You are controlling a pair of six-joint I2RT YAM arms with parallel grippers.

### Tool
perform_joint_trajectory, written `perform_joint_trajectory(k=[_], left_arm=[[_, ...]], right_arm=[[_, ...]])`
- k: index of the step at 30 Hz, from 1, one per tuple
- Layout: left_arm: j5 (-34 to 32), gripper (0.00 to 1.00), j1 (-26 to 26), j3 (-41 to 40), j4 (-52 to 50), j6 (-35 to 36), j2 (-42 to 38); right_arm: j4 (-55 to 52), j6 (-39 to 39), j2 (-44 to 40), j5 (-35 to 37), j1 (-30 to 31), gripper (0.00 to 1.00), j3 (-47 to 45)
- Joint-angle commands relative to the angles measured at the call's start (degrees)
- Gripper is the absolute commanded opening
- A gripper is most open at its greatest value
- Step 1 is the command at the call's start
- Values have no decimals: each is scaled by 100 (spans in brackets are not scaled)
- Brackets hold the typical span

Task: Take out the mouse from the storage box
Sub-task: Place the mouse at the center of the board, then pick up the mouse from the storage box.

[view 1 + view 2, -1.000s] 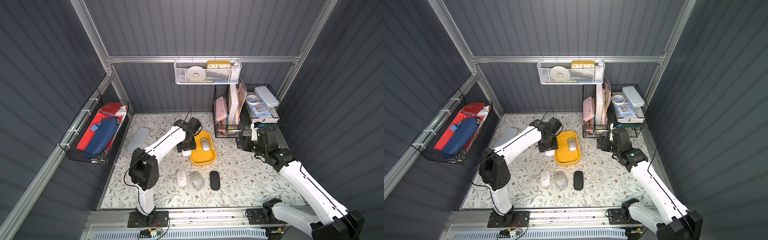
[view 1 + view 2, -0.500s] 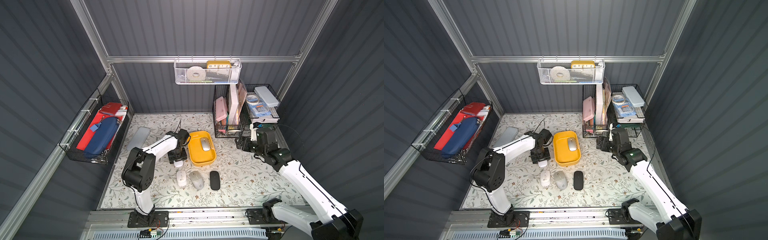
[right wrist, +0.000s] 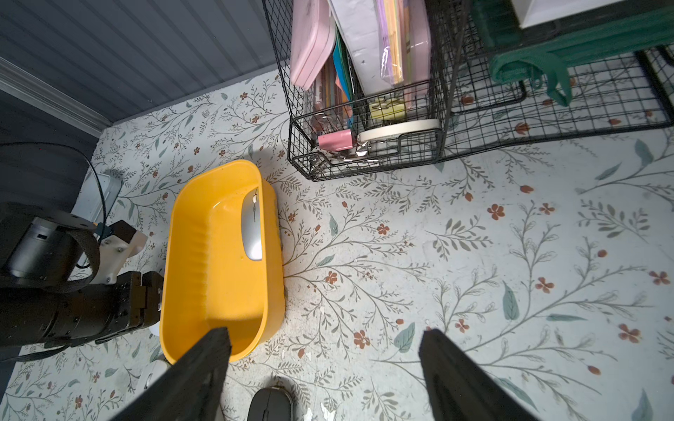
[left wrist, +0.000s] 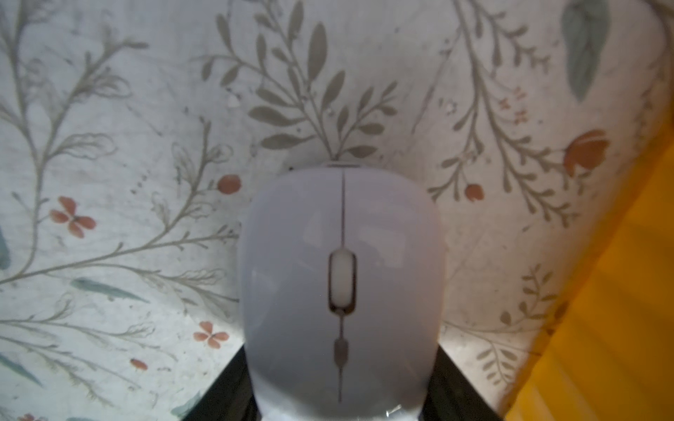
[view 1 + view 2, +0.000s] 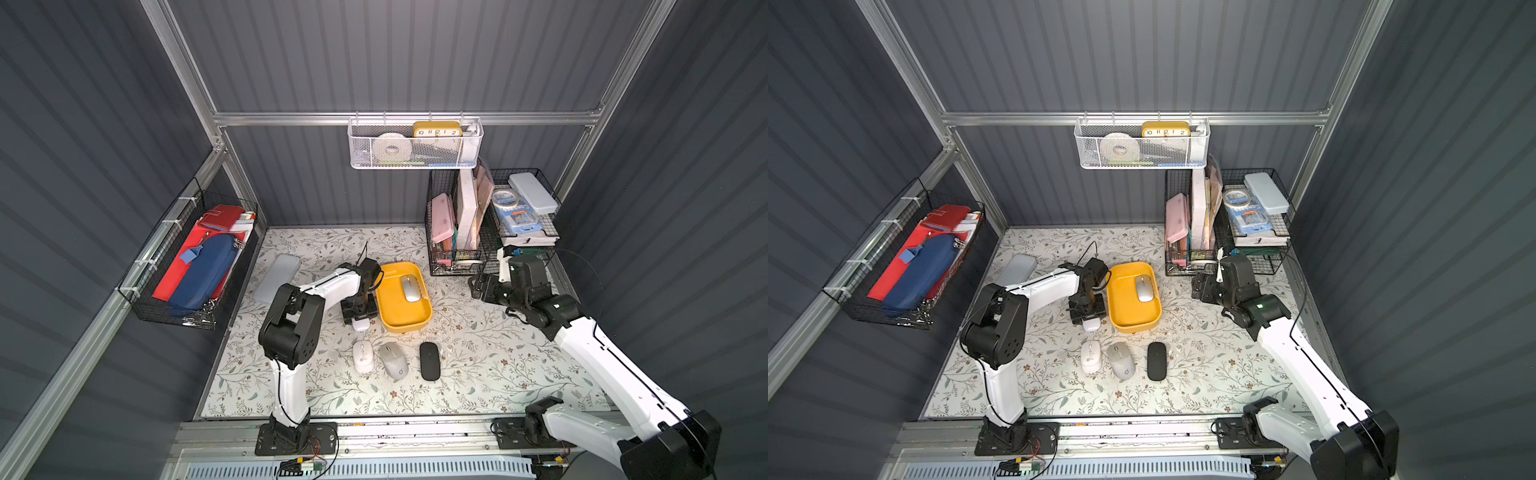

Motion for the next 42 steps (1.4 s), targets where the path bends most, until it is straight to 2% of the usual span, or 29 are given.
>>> perform_joint_trajectory(k=[1, 3, 9, 11, 16, 18, 22, 26, 32, 36, 42], left_arm=[[214, 47, 41, -109, 106, 190, 298], [392, 61, 44, -210, 198, 187, 279], [539, 83, 39, -292, 216, 248, 227], [482, 85, 44, -261, 183, 209, 230], [16, 85, 39, 305, -282, 8, -269], [-340, 85, 39, 994, -778, -109, -331], [-693, 85, 35, 1681, -1255, -228, -553], [-790, 80, 39, 1949, -1097, -105, -1155], [-190, 61, 39, 992, 589, 305, -2211], [-28, 65, 39, 736, 959, 321, -2219], [52, 68, 39, 664, 1121, 537, -2110]], right_arm=[[59, -62, 23, 31, -22, 87, -8], [52, -62, 23, 47, -22, 87, -7], [36, -82, 7, 37, -22, 87, 19], [23, -90, -16, 54, -22, 87, 27], [14, -92, -64, 45, -22, 87, 19], [36, -97, -38, -9, -22, 87, 11], [38, -221, 85, -329, 7, 82, 68], [-292, -550, 599, 114, 787, 78, 586], [-970, -906, 2607, -15, 1705, 79, 2112], [-1160, -966, 3811, -171, 1775, 81, 3163], [-1568, -1023, 5411, 84, 1749, 83, 4433]])
